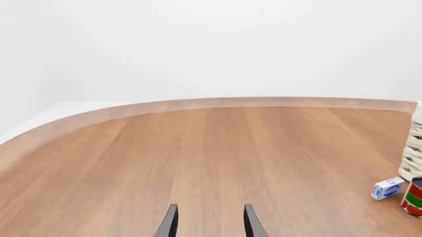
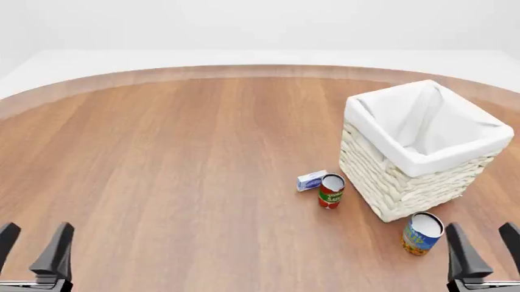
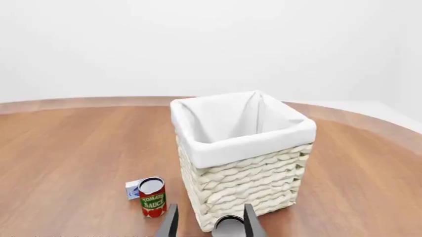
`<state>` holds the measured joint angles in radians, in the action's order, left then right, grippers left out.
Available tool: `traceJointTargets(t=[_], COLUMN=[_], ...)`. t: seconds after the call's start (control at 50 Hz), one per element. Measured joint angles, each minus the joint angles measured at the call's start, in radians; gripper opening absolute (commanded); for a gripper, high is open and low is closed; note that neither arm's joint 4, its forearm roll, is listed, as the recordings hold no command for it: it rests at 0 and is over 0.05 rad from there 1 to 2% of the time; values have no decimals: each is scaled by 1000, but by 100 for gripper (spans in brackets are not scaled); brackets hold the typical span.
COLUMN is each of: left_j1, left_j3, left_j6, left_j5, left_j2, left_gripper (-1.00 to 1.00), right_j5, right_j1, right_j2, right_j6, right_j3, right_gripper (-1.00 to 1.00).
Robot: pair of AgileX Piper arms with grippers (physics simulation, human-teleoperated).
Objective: Pick up the alphabet soup and the cream cheese box, and put them in the basket.
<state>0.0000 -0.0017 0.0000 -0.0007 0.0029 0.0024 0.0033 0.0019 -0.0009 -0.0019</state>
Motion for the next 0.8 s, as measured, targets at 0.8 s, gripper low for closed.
traceJointTargets(t=[0.8], left_j1=[0], left_j3=[-3], left_j6=[0], left_j5=[-1], left_j2=[4], left_gripper=[100], right_j5=[-20], right_j1=[115], right_j2=[360], right_j6=[-186], right_j3=[-239], right_gripper=[100])
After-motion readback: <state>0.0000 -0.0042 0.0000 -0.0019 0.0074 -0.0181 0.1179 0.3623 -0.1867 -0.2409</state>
